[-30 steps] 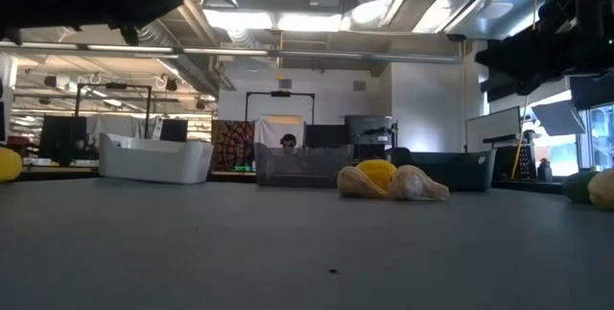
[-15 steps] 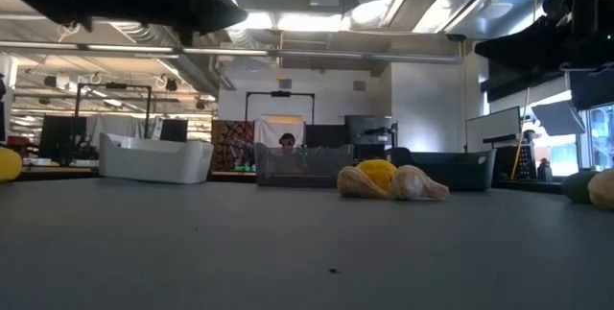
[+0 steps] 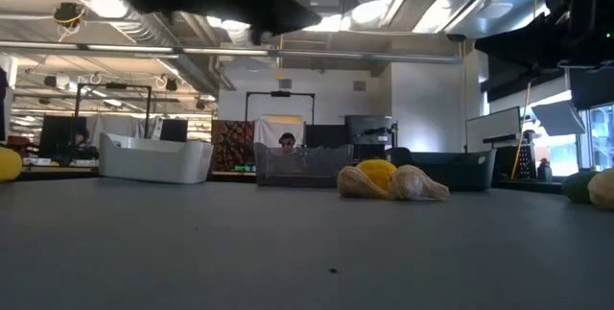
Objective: Sort produce into baskets
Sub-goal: Put the lemon into the black bin
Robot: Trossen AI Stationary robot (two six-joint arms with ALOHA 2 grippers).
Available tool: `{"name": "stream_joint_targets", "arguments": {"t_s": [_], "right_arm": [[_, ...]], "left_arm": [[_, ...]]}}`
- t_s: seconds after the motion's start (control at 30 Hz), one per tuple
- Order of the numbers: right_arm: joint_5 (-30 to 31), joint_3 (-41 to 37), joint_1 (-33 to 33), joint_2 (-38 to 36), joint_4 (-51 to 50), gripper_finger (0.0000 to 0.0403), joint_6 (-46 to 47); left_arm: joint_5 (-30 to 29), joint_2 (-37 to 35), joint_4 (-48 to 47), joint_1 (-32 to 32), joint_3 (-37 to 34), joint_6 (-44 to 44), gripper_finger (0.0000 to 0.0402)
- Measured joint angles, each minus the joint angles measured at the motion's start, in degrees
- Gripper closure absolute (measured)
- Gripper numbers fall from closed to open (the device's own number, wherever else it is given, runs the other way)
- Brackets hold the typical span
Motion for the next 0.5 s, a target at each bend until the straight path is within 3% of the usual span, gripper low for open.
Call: {"name": "stream_joint_targets", "arguments": {"t_s": [0.17,0.5], "right_arm": [[1.1,0.0,0.0,0.0,0.5,0.0388,1.6],[0.7,0.0,0.0,0.0,0.8,0.0388,3.2]], "left_arm": [[6.3,7.3,-2.9,-0.6,8.8,-0.3,0.0363],[6.2,17.1,-29.2,-0.6,26.2,-3.8,0.0179]]}}
